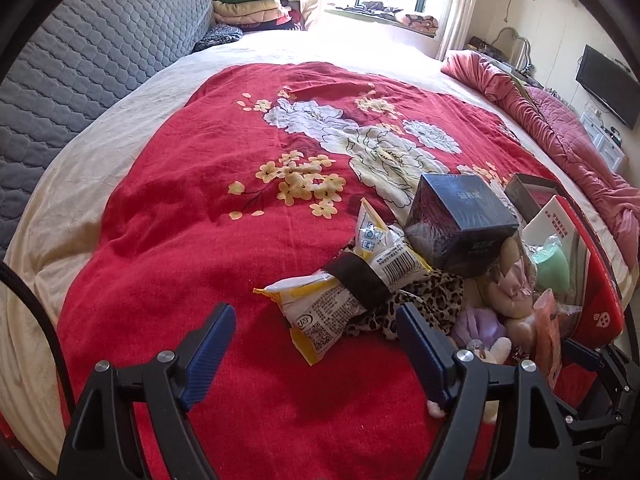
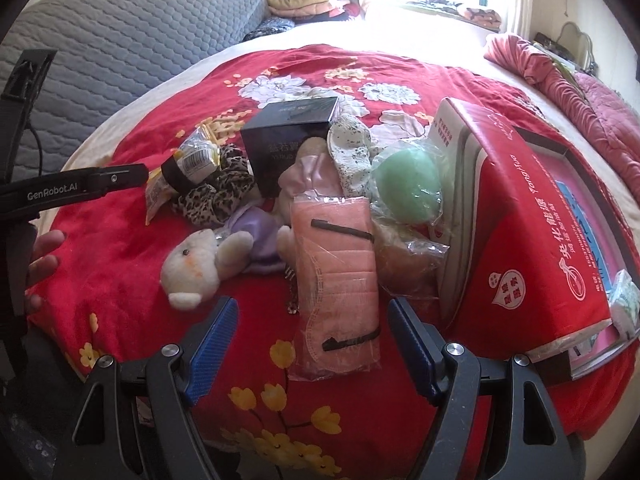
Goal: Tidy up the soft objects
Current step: 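Grasp the pink mask pack with the right tool, then grasp the yellow-white snack bag with the black band using the left tool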
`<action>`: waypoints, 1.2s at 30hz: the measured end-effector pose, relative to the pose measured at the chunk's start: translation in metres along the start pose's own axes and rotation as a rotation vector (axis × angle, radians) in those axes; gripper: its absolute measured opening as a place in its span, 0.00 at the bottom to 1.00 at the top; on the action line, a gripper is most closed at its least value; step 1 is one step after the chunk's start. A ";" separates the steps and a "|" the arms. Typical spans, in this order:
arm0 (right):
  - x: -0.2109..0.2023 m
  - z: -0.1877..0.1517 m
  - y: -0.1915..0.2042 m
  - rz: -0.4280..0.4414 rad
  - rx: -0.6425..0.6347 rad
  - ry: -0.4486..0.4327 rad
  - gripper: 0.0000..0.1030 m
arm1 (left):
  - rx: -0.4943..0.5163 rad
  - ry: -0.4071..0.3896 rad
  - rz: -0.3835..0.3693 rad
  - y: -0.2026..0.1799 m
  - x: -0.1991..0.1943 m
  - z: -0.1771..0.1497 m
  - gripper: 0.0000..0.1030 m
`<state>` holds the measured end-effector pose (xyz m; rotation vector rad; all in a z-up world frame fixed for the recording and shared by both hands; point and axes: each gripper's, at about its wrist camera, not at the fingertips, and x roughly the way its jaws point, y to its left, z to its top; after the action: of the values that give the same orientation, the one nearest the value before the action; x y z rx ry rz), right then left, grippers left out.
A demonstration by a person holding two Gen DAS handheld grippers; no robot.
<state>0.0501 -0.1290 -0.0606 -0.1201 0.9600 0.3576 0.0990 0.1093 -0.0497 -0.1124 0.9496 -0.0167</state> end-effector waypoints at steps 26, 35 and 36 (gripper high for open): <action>0.020 -0.001 -0.008 -0.007 -0.005 0.027 0.39 | 0.095 0.028 -0.213 0.013 0.048 0.012 0.75; 0.022 -0.004 -0.013 0.052 0.016 0.030 0.39 | 0.220 0.045 -0.208 -0.002 0.056 0.006 0.71; 0.022 -0.004 -0.012 0.051 0.016 0.030 0.39 | 0.218 0.048 -0.211 -0.001 0.057 0.006 0.69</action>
<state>0.0626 -0.1360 -0.0815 -0.0862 0.9967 0.3960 0.1367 0.1047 -0.0925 -0.0100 0.9745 -0.3176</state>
